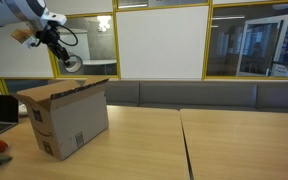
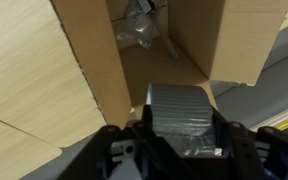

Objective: Put the objects to the right of the box in the box

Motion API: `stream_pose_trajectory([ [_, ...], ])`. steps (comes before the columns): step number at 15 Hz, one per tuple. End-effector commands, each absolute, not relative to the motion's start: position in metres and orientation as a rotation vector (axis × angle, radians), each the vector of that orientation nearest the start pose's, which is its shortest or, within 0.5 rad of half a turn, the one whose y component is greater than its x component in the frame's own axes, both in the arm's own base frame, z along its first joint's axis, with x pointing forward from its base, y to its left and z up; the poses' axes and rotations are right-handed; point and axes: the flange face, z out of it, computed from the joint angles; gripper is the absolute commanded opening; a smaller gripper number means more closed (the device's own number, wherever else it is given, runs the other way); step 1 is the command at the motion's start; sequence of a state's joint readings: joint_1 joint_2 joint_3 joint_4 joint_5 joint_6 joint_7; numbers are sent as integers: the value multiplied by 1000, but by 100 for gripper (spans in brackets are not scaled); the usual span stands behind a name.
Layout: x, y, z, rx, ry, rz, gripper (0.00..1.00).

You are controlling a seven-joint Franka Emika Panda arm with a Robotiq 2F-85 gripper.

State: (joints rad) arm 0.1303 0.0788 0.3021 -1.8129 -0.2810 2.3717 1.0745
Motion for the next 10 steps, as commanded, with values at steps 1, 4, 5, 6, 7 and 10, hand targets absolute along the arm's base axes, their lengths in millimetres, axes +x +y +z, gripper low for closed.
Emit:
stream_pose_trajectory([
  [1, 607, 268, 542, -2776, 545, -645, 29],
  [4, 630, 273, 517, -2765, 452, -516, 29],
  [5, 633, 275, 511, -2757, 421, -471, 29],
  [6, 642, 274, 499, -2748, 401, -423, 29],
  [7, 645, 275, 490, -2740, 381, -381, 29],
  [10, 658, 271, 459, -2742, 351, -214, 79],
])
